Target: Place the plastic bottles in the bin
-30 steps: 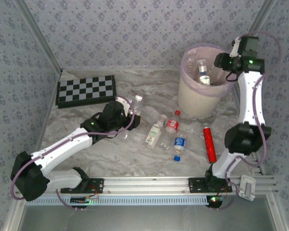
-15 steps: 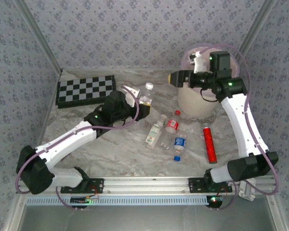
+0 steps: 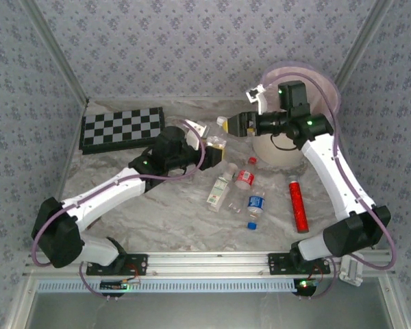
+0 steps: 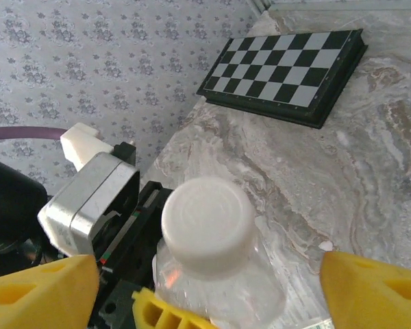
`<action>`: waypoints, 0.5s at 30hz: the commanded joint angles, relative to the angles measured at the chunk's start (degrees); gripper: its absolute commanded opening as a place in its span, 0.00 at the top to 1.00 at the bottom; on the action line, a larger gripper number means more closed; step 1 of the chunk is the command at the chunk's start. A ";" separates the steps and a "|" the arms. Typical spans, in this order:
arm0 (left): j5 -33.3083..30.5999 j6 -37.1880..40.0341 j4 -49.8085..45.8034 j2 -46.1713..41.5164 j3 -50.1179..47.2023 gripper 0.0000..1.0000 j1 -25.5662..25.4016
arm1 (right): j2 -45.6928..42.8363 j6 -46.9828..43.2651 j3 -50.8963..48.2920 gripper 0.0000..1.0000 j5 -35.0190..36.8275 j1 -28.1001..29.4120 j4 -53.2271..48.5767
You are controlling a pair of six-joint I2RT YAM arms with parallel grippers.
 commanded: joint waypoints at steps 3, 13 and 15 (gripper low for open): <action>1.70 -0.29 2.81 0.30 3.26 0.46 -0.85 | 2.69 1.25 0.24 0.26 -1.31 1.01 2.56; 1.95 -1.55 5.01 1.94 3.73 0.42 -1.63 | 3.50 -0.49 2.52 0.63 1.51 0.07 -0.62; 1.56 -1.51 4.28 1.94 4.21 0.33 -1.61 | 2.98 -1.48 3.58 0.68 2.98 -0.86 -1.99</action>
